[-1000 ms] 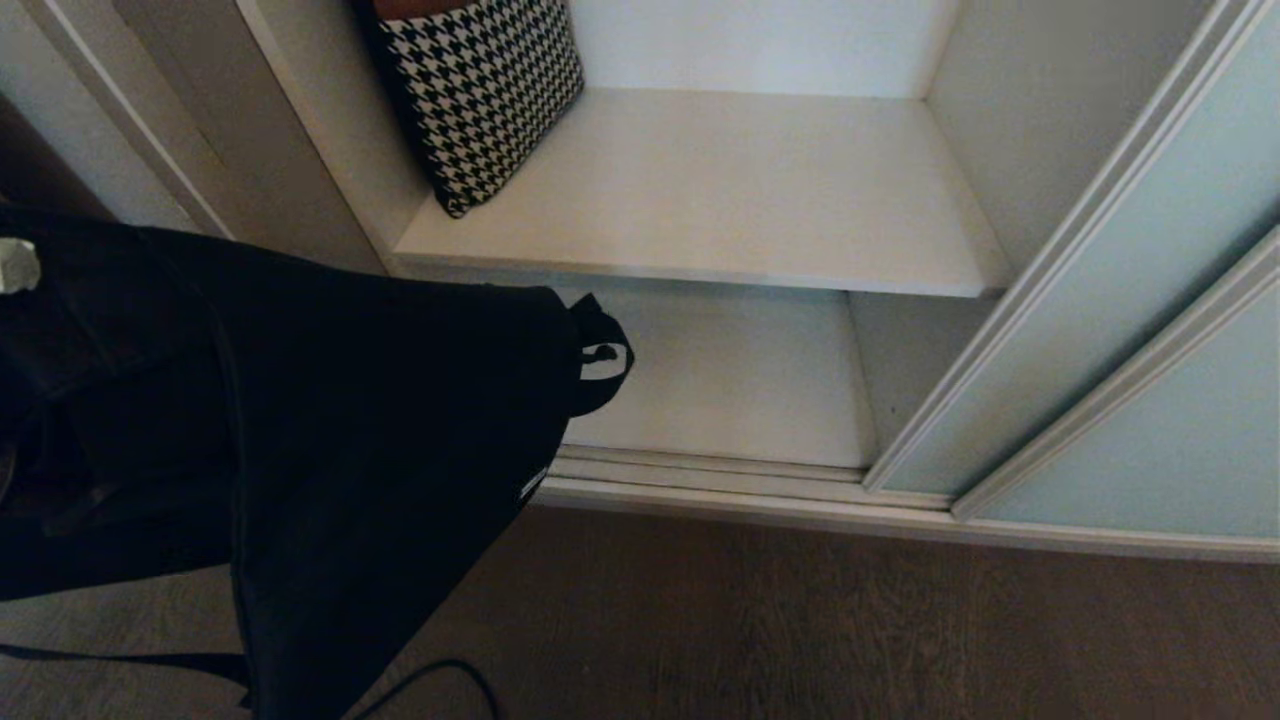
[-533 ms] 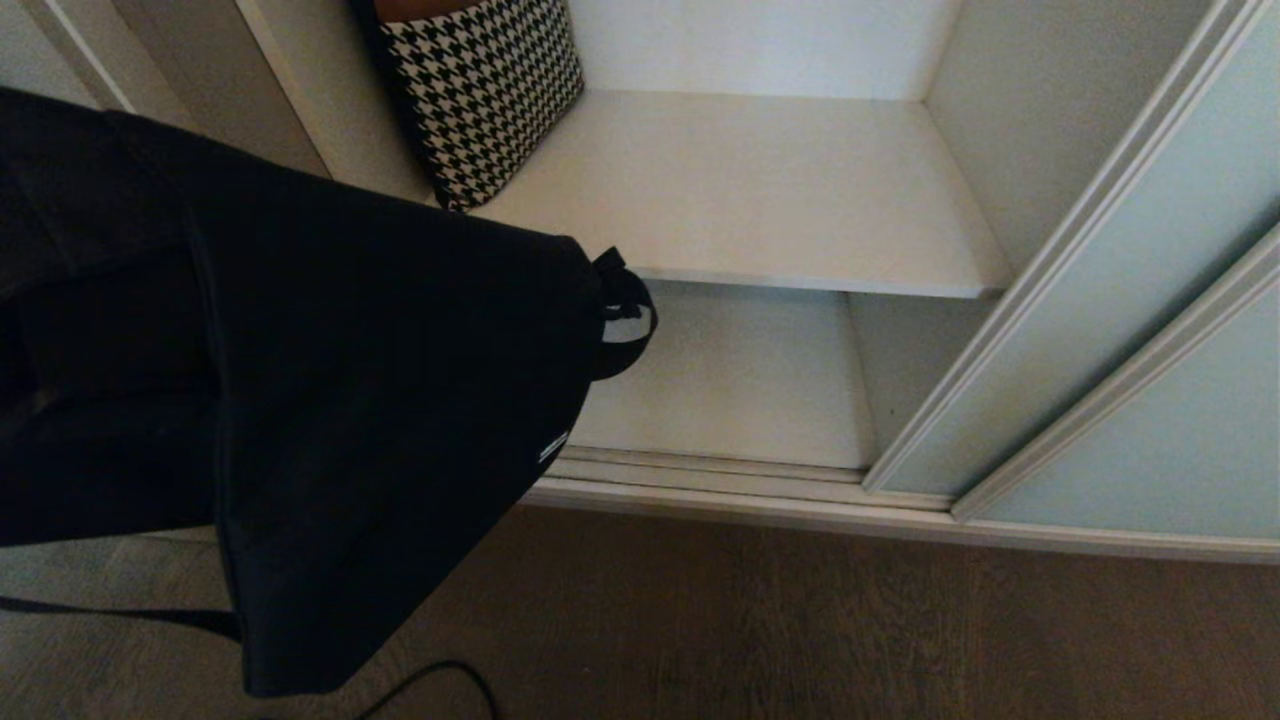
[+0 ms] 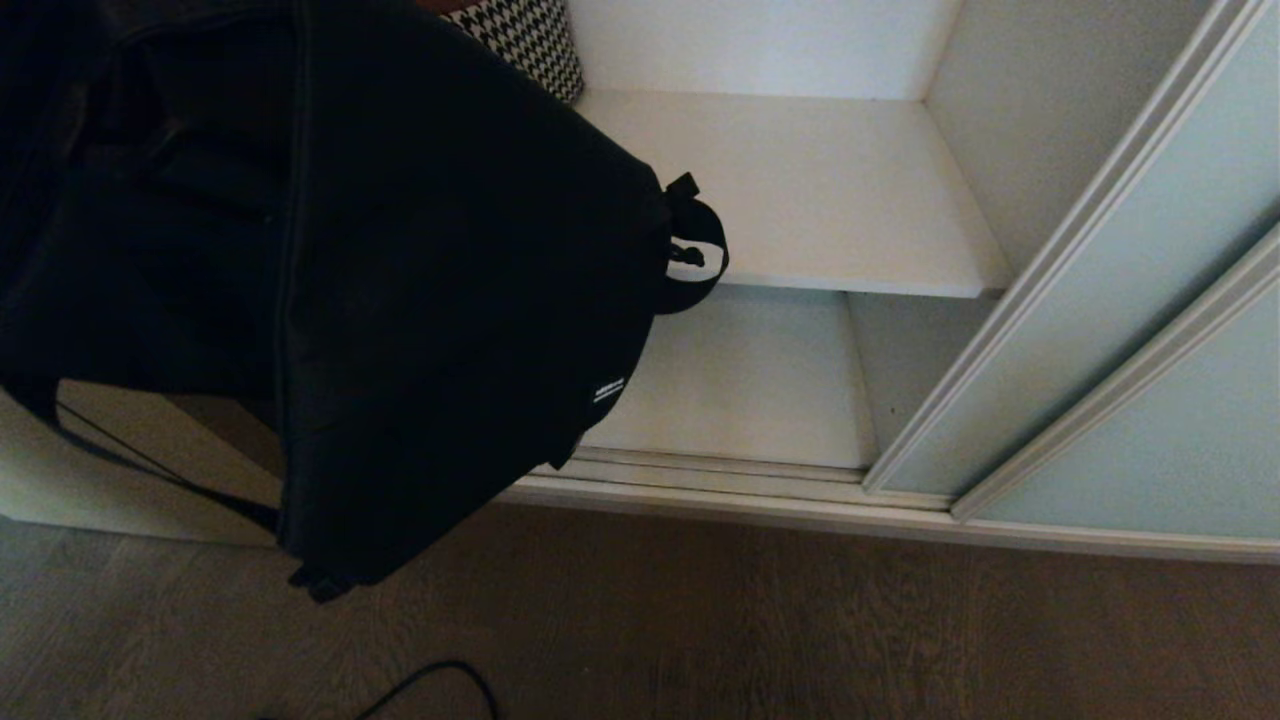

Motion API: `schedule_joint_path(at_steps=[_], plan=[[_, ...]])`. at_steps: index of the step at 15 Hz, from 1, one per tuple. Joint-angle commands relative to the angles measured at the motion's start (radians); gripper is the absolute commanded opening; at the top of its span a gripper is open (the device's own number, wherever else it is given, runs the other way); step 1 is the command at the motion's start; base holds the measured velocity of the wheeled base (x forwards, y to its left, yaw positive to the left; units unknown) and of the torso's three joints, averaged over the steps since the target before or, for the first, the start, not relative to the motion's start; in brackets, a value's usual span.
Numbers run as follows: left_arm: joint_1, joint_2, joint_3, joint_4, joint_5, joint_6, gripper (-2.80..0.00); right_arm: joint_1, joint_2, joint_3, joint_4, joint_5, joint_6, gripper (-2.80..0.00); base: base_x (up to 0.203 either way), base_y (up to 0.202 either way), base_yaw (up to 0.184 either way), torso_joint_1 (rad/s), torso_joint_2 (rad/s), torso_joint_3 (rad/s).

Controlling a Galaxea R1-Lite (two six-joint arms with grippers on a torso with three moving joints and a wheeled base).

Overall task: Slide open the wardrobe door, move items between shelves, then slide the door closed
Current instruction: Place the bag on the higher shelf

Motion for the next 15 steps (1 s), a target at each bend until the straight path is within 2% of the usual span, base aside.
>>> schedule_joint_path(at_steps=[1,3,6,9,12,15], plan=[[-0.033,0.121,-0.066,-0.016,0.0,0.0,-2.8,0.0,-0.004,0.0,0.0,0.0,0.0,-2.8,0.0,0.0,0.0,0.0,0.0,0.0],[-0.08,0.209,-0.141,-0.069,0.033,0.0,-2.8,0.0,-0.004,0.0,0.0,0.0,0.0,-2.8,0.0,0.0,0.0,0.0,0.0,0.0],[-0.156,0.336,-0.258,-0.149,0.129,0.001,-2.8,0.0,-0.004,0.0,0.0,0.0,0.0,-2.8,0.0,0.0,0.0,0.0,0.0,0.0],[-0.172,0.443,-0.386,-0.234,0.205,0.0,-2.8,0.0,-0.004,0.0,0.0,0.0,0.0,-2.8,0.0,0.0,0.0,0.0,0.0,0.0],[-0.186,0.532,-0.484,-0.282,0.241,-0.002,-2.8,0.0,-0.004,0.0,0.0,0.0,0.002,-2.8,0.0,0.0,0.0,0.0,0.0,0.0],[-0.212,0.592,-0.511,-0.349,0.286,-0.001,-2.8,0.0,-0.004,0.0,0.0,0.0,0.0,-2.8,0.0,0.0,0.0,0.0,0.0,0.0]])
